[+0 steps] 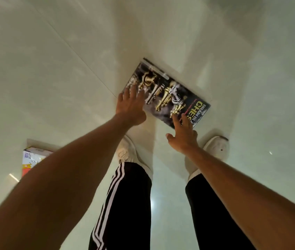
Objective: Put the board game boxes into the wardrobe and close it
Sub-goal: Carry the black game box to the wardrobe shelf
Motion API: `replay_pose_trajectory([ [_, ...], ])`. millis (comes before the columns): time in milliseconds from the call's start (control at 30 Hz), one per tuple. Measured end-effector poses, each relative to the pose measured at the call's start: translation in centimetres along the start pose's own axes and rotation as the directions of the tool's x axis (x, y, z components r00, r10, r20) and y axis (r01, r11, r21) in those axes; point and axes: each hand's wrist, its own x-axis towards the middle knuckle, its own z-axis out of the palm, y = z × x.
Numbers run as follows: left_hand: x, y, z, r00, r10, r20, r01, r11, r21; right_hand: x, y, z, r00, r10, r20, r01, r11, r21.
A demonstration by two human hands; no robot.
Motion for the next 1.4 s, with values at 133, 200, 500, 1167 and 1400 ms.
replay_pose_trajectory([
  [133, 0.0, -0.3, 2.9, 0.999, -0.02, 0.025, 0.02, 0.999, -0.03, 2.2, 2.1, 0.0, 0.998, -0.062, -0.031, 0.058, 0.992, -0.114],
  [200, -2.0, 0.7, 4.0, 0.994, -0.103, 0.045, 0.109, 0.982, -0.152, 4.1, 2.6, -2.3, 0.986, -0.153, -0.07, 0.138, 0.973, -0.185],
  [500, -1.5, 2.6, 2.2, 0.927, -0.347, -0.143, 0.234, 0.831, -0.504, 6.9, 0.8, -6.6, 0.943, -0.118, -0.31, 0.146, 0.987, 0.068],
  [1167, -6.7, 0.6, -4.8, 0.936, -0.295, 0.19, 0.163, -0.115, -0.98, 2.5, -5.9, -11.5, 0.98, -0.078, -0.185, 0.186, 0.701, 0.689],
  [1400, -24.2, -2.9, -19.0, 0.907, -0.404, 0.12, 0.014, -0.254, -0.967, -15.6, -17.8, -21.4, 0.948, -0.271, -0.167, 0.318, 0.795, 0.517],
])
